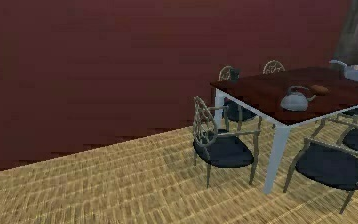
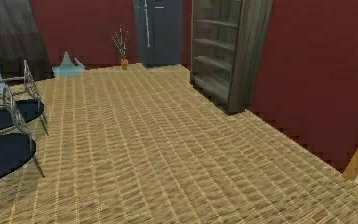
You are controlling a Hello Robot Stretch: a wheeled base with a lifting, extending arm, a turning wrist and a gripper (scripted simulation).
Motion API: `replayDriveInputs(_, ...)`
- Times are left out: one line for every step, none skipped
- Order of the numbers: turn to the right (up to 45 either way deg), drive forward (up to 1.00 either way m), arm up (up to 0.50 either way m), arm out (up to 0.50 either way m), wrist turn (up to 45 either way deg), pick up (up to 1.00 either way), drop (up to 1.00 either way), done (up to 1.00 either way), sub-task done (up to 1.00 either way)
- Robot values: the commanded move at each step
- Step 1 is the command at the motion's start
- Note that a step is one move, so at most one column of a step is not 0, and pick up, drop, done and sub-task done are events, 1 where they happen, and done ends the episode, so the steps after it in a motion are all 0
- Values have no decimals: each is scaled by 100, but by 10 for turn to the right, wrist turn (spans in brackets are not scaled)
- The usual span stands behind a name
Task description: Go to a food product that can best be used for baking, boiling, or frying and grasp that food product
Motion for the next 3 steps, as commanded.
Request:
replayDriveInputs(0, 30, 0, 0, 0, 0, 0, 0, 0)
replayDriveInputs(-390, 0, 0, 0, 0, 0, 0, 0, 0)
replayDriveInputs(0, 15, 0, 0, 0, 0, 0, 0, 0)
